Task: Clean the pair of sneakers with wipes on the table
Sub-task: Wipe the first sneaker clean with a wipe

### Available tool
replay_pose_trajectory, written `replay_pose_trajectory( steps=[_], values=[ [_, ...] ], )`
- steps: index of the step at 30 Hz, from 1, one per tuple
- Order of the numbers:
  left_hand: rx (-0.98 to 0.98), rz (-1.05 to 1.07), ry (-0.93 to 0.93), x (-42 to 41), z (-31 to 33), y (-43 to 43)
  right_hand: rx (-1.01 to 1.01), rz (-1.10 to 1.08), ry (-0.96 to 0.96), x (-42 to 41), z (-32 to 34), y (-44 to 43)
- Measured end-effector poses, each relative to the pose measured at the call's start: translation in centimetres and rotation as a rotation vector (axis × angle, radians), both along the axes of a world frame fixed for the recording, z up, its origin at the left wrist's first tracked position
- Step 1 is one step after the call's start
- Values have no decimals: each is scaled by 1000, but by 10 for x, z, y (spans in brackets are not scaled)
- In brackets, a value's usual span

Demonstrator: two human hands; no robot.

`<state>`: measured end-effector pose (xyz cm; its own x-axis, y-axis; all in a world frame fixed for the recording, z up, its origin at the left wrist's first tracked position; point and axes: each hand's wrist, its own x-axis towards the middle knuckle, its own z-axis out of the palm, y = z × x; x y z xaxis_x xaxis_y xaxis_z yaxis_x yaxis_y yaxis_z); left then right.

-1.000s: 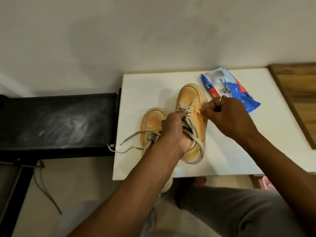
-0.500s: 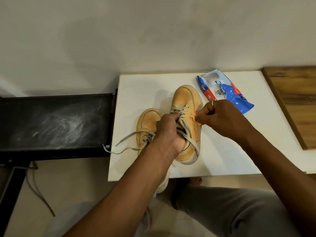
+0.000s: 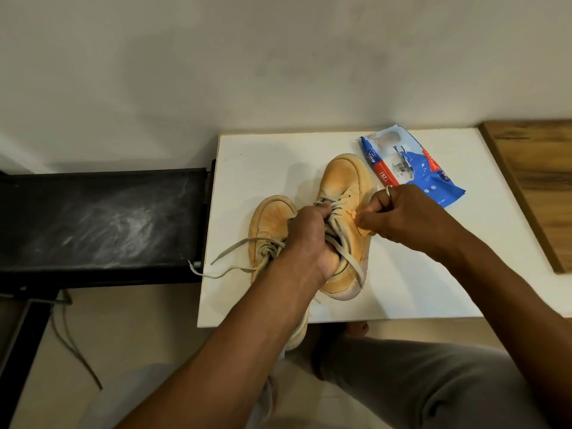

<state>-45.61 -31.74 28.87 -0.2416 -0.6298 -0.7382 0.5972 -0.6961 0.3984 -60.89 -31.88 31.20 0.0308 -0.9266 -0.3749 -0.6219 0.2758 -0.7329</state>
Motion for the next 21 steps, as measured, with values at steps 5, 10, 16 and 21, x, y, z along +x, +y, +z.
replay_pose_trajectory(
  steps=[5, 10, 16, 21],
  values=[
    [-5, -2, -40, 0, -3, -2, -196, -142, 117, 10, -8, -5],
    [21, 19, -27, 1, -4, -2, -4, -6, 51, 7, -1, -3],
    [8, -9, -46, 0, -6, -3, -127, -153, 95, 8, -9, -2],
    [16, 3, -50, 1, -8, -3, -31, -43, 72, 10, -3, -3]
  ],
)
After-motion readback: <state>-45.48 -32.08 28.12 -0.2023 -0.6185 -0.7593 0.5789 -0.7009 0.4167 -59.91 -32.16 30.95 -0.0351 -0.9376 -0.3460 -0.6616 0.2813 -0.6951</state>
